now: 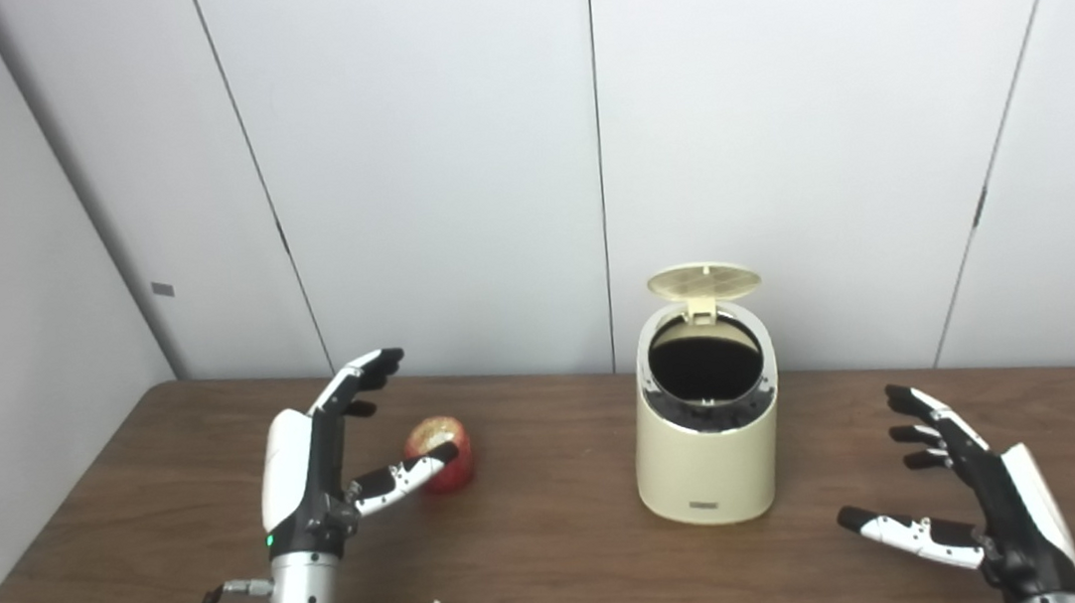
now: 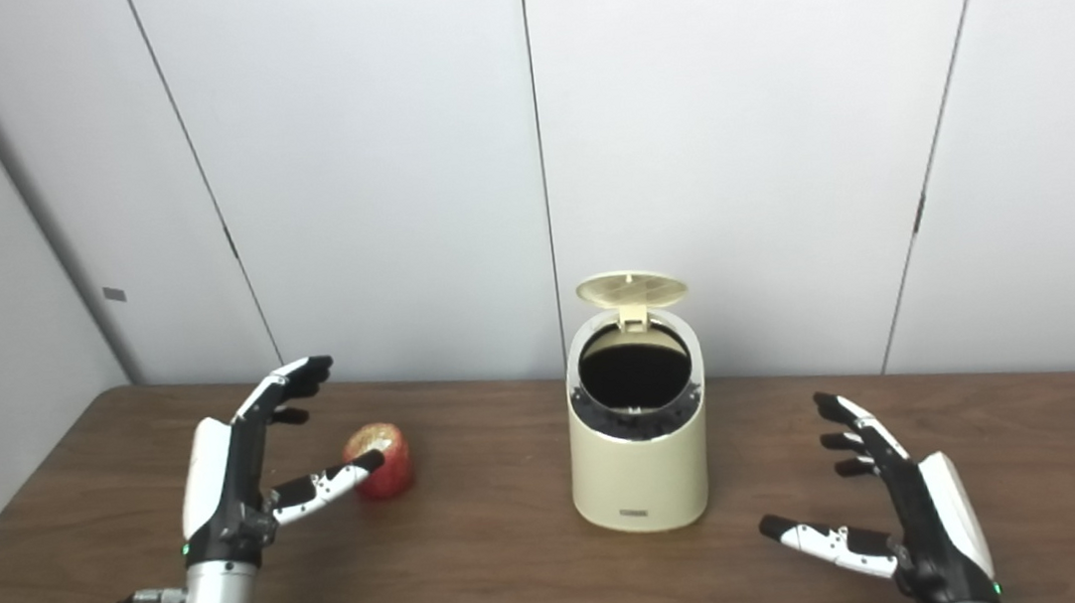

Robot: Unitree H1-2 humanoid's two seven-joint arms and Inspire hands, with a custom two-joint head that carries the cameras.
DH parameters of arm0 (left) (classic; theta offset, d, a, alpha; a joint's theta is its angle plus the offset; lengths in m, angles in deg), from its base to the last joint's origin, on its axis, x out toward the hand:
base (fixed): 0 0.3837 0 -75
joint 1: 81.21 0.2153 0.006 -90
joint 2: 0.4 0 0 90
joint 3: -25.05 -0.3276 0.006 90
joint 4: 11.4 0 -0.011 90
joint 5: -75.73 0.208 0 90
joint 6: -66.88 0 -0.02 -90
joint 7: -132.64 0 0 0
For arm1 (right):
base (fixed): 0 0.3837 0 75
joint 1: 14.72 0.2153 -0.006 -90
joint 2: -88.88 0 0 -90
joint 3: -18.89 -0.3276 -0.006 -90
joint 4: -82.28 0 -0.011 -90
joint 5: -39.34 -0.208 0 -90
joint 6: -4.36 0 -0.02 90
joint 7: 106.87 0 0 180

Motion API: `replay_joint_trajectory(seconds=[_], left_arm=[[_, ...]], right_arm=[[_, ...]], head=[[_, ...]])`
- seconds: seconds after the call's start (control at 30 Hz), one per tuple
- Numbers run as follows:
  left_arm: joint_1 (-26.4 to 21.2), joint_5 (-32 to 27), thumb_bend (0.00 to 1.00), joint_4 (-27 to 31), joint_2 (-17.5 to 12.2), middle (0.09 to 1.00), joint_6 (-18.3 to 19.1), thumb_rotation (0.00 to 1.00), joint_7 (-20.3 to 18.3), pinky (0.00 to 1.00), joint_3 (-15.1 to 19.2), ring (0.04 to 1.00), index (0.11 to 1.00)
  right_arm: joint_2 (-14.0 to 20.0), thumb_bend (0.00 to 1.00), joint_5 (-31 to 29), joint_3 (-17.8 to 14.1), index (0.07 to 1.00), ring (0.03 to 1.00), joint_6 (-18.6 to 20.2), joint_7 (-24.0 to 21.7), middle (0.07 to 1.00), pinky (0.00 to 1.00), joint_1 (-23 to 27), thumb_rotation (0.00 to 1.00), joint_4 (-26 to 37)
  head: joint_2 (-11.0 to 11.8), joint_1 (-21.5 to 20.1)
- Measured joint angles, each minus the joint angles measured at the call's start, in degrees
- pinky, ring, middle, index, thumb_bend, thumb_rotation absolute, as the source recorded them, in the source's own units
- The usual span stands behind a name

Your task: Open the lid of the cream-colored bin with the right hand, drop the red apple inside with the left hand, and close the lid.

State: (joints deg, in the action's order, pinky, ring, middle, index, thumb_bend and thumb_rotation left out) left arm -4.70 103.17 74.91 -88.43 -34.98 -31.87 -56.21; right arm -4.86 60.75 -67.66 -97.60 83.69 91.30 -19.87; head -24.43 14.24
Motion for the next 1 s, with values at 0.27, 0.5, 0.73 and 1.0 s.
replay_joint_trajectory(seconds=[0.27, 0.5, 0.73, 1.0], left_arm=[[-0.55, 1.70, 0.92, -0.62, 0.16, 0.938, 9.93, 0.29, -1.32, 0.93, -0.50, 0.990, 0.903], [-1.24, 2.29, 1.00, -2.98, -1.56, 0.938, 16.17, 0.37, -5.29, 0.87, -4.49, 0.997, 0.948], [-2.24, 2.21, 1.00, -9.95, -2.12, 0.901, 16.10, 0.37, -4.52, 0.89, -6.72, 1.000, 0.934], [-3.92, 2.17, 0.98, -15.40, -2.07, 0.886, 13.70, 0.39, -0.15, 0.91, -7.82, 0.981, 0.917]], right_arm=[[0.01, 0.69, -0.37, -0.20, 0.845, 0.759, 0.01, -0.81, 0.848, 0.65, -0.15, 0.22, 0.41], [-0.03, 0.71, -0.73, -0.23, 0.828, 0.743, 0.11, -1.76, 0.834, 0.63, -0.54, 0.20, 2.32], [-0.07, 0.75, 0.05, -0.18, 0.839, 0.742, 0.87, -2.35, 0.843, 0.64, -0.64, 0.19, 3.09], [-0.27, 0.79, 0.10, -0.16, 0.832, 0.742, 1.52, -3.12, 0.843, 0.63, -0.68, 0.23, 4.00]], head=[[-0.09, 0.44], [-0.17, 0.88], [-0.09, 0.44], [0.00, 0.00]])
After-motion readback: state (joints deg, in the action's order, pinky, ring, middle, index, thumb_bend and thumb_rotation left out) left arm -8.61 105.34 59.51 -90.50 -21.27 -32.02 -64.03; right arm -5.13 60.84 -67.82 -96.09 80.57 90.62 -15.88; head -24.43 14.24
